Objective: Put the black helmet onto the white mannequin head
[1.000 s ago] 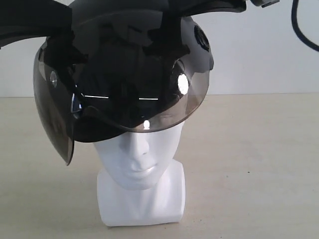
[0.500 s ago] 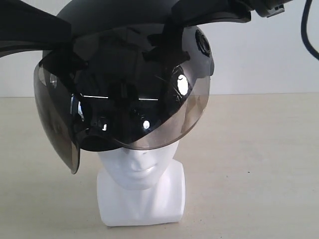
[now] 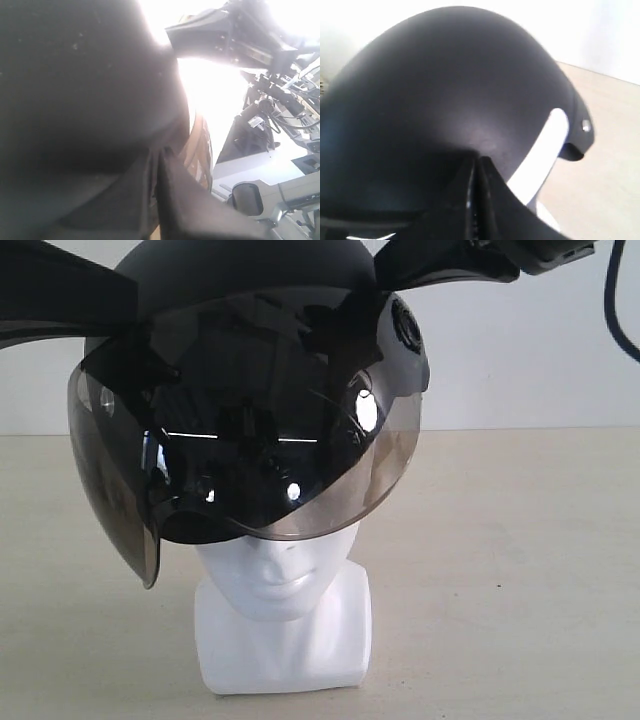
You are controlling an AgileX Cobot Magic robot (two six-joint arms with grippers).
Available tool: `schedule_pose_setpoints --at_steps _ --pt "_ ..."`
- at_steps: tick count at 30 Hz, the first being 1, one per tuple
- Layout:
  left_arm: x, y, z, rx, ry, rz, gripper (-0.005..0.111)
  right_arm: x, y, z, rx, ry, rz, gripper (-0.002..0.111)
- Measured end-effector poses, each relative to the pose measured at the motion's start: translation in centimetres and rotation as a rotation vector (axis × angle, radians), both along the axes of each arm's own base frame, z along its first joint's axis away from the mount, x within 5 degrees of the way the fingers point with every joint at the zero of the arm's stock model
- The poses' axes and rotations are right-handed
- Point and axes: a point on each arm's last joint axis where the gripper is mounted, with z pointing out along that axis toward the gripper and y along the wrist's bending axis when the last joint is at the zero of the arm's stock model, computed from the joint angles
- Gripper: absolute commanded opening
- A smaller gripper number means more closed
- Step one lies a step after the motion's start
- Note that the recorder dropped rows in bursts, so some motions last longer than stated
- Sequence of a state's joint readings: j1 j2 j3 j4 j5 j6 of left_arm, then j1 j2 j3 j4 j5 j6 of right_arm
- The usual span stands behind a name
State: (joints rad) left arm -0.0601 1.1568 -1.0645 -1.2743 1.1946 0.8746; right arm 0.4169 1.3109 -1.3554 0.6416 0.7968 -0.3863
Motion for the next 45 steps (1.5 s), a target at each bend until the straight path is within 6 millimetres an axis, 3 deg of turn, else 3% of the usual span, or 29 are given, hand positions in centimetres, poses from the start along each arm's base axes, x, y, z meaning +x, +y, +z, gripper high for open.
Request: schedule_pose_setpoints --at_steps 10,19,39,45 --pt "0.1 0.5 0.9 0.001 -0.077 0.135 0.004 -0.6 -0.6 -0.1 -0.054 0.002 -0.015 0.000" --pt "0.1 0.6 0.8 -0.002 -0.060 0.142 0.004 -1.6 -0.9 0.1 -0.068 0.032 0.003 0.000" --pt "-0.6 0.3 1.0 -0.017 -0.038 0.087 0.004 0.4 -1.1 -1.8 -0.160 0.080 -0.075 0.000" --pt "-0.7 0.3 1.0 -0.017 -0.037 0.085 0.004 0.3 -1.3 -1.4 -0.158 0.054 -0.103 0.000"
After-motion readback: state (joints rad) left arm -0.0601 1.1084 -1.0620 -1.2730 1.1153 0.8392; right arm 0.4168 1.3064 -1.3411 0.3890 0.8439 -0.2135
